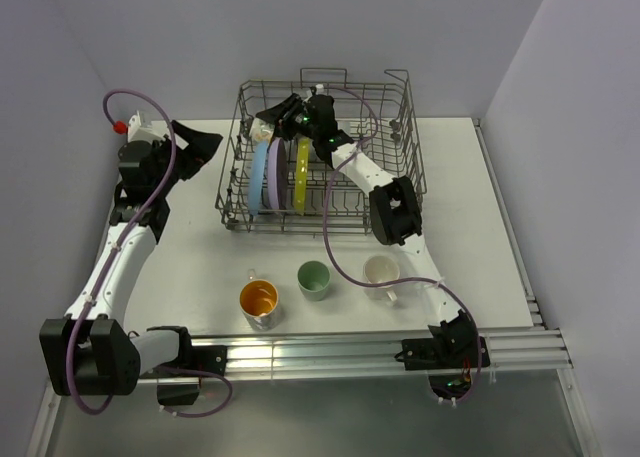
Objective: Load the mixed dishes into the dish rack
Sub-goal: Insert the bowl into the dish rack
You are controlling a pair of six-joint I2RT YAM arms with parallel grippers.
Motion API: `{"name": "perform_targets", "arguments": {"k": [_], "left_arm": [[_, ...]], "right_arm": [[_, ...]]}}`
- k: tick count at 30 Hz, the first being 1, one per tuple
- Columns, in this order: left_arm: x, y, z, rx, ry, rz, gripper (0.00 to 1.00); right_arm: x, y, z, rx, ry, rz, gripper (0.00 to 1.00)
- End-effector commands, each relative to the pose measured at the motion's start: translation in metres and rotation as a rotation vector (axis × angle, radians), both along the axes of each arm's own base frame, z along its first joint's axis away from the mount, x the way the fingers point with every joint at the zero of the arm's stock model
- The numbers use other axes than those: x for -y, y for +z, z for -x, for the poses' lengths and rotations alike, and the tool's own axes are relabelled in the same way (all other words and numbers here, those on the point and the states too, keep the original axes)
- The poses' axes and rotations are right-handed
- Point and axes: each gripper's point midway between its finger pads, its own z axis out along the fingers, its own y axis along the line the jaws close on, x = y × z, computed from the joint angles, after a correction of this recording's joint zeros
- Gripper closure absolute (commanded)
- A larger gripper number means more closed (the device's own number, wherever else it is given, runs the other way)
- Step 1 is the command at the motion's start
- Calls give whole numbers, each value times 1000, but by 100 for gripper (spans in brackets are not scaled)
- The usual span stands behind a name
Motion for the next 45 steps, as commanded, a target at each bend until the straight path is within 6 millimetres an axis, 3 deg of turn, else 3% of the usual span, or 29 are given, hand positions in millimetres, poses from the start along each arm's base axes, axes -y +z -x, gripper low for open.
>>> {"name": "perform_targets", "arguments": {"k": [1, 5, 9, 15, 23, 29, 38, 45], "left_arm": [[-2, 23, 3, 64, 16, 17, 13], [-3, 25, 4, 69, 20, 25, 13], [-4, 27, 6, 78, 24, 26, 13], [-4, 32, 8, 100, 26, 31, 13], [-5, 39, 13, 128, 30, 30, 13], [-5, 42, 17, 144, 28, 34, 13], [-4, 48, 21, 162, 25, 30, 13], [-5, 53, 24, 176, 24, 25, 13]], "right_arm": [[6, 9, -5, 48, -6, -12, 51], [6, 13, -3, 74, 10, -8, 44], [4, 19, 0, 97, 30, 6, 19], [6, 23, 3, 115, 42, 45, 0], [6, 32, 9, 184, 68, 122, 0], [10, 61, 8, 317, 33, 194, 0], [16, 68, 7, 383, 14, 275, 0], [19, 90, 10, 479, 2, 325, 0]]}}
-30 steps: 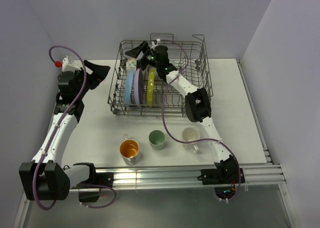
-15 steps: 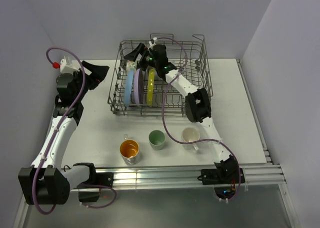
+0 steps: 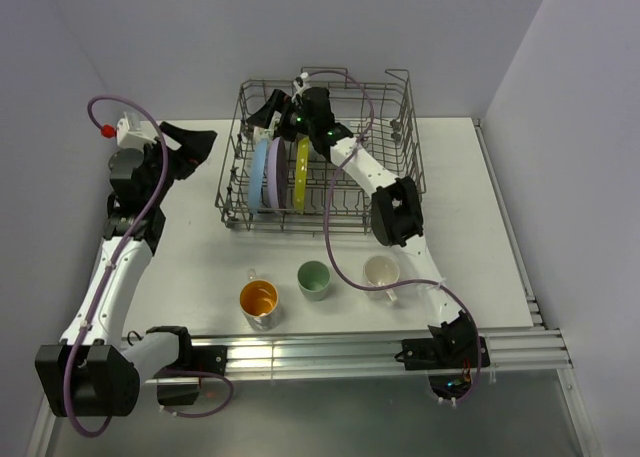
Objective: Load the mixed dishes into the dish rack
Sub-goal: Insert the bowl into the dish rack
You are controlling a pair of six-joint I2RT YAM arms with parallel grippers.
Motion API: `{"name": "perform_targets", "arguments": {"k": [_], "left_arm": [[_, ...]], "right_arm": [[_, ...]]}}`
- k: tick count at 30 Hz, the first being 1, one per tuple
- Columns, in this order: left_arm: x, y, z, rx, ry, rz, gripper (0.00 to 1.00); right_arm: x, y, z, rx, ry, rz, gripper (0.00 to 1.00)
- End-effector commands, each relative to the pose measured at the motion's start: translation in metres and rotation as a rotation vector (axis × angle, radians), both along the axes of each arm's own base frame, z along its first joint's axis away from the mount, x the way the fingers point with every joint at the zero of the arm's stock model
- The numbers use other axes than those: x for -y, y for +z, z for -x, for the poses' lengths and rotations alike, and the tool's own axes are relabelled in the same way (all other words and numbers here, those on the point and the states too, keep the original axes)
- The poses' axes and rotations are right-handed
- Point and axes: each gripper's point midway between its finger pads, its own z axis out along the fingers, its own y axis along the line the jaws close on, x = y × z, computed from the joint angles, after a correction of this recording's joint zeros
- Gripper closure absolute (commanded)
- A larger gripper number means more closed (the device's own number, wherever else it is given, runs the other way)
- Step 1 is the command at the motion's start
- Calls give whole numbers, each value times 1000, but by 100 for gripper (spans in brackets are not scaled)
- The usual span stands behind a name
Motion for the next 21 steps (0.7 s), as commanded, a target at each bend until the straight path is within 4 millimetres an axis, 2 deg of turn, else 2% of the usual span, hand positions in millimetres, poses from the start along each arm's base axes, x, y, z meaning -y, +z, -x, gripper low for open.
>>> {"name": "perform_targets", "arguments": {"k": [1, 10, 15, 16, 17, 19, 20, 21], "left_arm": [[-2, 22, 6, 82, 6, 0, 13], [-2, 30, 15, 112, 9, -2, 13], [-3, 31, 20, 122, 12, 0, 13], [-3, 33, 22, 128, 12, 0, 13], [-4, 33, 23, 127, 14, -1, 13], [-4, 34, 26, 133, 15, -4, 13], [-4, 34, 27, 132, 15, -7, 13], [-4, 33, 28, 131, 14, -9, 13]], "right_arm": [[21, 93, -11, 246, -74, -4, 0], [23, 93, -4, 272, -54, 65, 0], [24, 100, 4, 294, -27, 73, 0], [26, 102, 3, 303, -28, 75, 0], [27, 113, 5, 338, -29, 74, 0], [30, 115, 6, 358, -24, 75, 0], [31, 126, 7, 394, -27, 66, 0], [32, 130, 9, 409, -13, 62, 0]]}}
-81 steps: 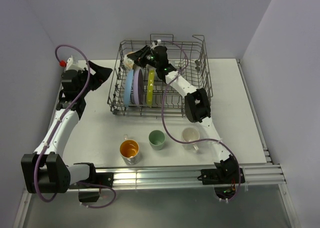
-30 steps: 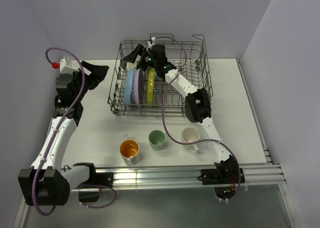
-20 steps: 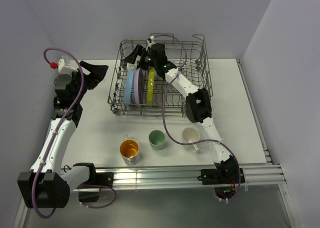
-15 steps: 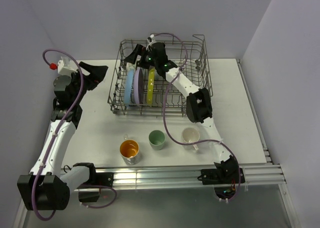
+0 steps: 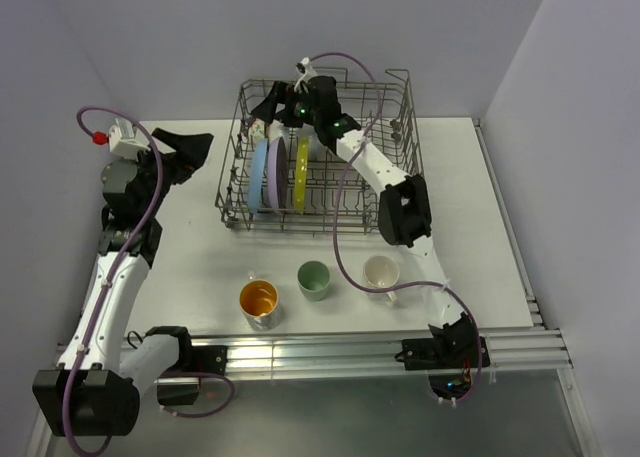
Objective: Load the mixed dishes into the dish rack
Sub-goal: Insert the bowl into the dish rack, then grab a cup with the right arm
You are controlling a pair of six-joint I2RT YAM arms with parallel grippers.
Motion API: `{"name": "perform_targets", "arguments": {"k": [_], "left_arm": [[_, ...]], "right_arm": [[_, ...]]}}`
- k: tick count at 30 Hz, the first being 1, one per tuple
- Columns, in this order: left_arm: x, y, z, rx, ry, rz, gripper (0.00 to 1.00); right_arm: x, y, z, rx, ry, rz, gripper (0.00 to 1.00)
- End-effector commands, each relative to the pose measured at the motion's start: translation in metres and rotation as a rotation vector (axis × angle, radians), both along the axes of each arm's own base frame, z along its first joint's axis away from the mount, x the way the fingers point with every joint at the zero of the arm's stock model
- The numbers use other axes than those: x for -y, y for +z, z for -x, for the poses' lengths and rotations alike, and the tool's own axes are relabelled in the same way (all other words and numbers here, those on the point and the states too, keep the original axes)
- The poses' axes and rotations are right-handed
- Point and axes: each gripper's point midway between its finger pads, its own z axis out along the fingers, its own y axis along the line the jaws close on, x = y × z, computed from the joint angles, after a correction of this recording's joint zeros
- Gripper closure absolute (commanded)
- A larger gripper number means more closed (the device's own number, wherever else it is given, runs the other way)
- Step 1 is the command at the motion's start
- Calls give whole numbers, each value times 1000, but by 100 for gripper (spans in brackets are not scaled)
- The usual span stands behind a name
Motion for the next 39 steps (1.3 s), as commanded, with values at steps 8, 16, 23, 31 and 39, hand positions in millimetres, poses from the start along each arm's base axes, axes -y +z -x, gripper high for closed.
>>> {"name": "perform_targets", "arguments": {"k": [8, 16, 23, 31, 39], "left_arm": [[-3, 18, 15, 72, 3, -87, 13], [-2, 12, 33, 60, -37, -243, 13], [23, 30, 73, 135, -210, -317, 12], [34, 20, 110, 159, -282, -299, 11], [18, 17, 135, 59, -192, -287, 1]], "right_arm": [[37, 150, 32, 419, 114, -46, 0], [89, 206, 86, 668, 232, 159, 0], [139, 201, 176, 902, 441, 453, 1], [191, 167, 314, 1018, 736, 603, 2], [206, 117, 395, 1032, 965, 591, 0]]}}
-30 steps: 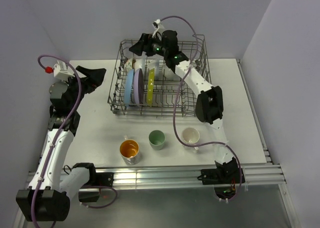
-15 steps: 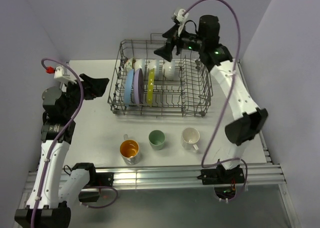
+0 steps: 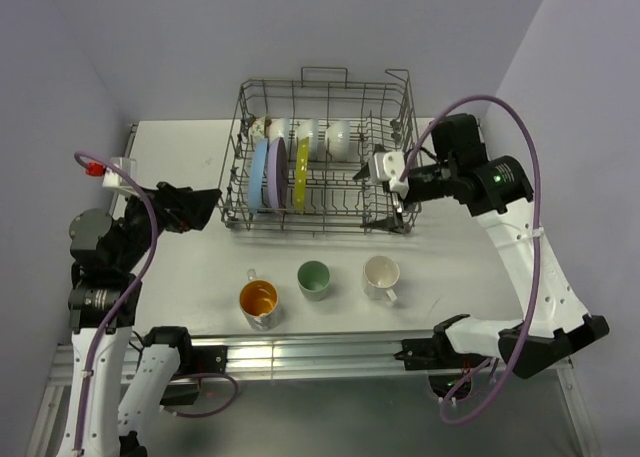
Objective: Load the mixed dishes into the dish rack
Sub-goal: Grab a cup with the right arm
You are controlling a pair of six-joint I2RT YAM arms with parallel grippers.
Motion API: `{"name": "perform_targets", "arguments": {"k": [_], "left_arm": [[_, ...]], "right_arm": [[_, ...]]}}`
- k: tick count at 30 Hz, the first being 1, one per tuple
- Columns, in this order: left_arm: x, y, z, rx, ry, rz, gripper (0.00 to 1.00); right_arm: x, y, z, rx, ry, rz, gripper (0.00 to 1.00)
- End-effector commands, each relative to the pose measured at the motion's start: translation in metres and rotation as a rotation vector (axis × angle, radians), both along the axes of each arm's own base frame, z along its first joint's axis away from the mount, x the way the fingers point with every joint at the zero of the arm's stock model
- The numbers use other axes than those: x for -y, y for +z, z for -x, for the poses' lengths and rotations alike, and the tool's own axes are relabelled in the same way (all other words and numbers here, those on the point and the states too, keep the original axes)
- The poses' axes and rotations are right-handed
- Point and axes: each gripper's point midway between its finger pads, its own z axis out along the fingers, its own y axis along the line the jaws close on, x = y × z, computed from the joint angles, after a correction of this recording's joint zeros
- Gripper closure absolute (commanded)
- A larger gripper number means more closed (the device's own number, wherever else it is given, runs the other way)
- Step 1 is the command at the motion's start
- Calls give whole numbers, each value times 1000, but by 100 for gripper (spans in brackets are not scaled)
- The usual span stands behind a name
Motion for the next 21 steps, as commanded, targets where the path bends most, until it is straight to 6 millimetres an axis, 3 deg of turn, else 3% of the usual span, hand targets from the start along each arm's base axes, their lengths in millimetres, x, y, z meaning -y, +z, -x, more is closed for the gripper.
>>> {"name": "perform_targets", "arguments": {"k": [1, 6, 9, 10, 12, 15, 21], "left_arm": [[-9, -3, 11, -61, 60, 14, 1], [-20, -13, 20, -138, 156, 108, 1], [-17, -14, 31, -143, 144, 139, 1], [-17, -15, 33, -144, 144, 149, 1], [-17, -12, 43, -131, 145, 171, 1], [-20, -15, 51, -131, 163, 181, 1], [-21, -19, 61, -135, 171, 174, 1]], "right_arm": [[2, -27, 44, 10, 175, 74, 0], [3, -72, 83, 30, 300, 175, 0], [-9, -95, 102, 83, 364, 197, 1], [-15, -99, 98, 107, 349, 202, 1], [-24, -117, 118, 107, 428, 230, 2], [-43, -132, 121, 88, 431, 222, 6], [-71, -164, 94, 74, 272, 288, 21]]}}
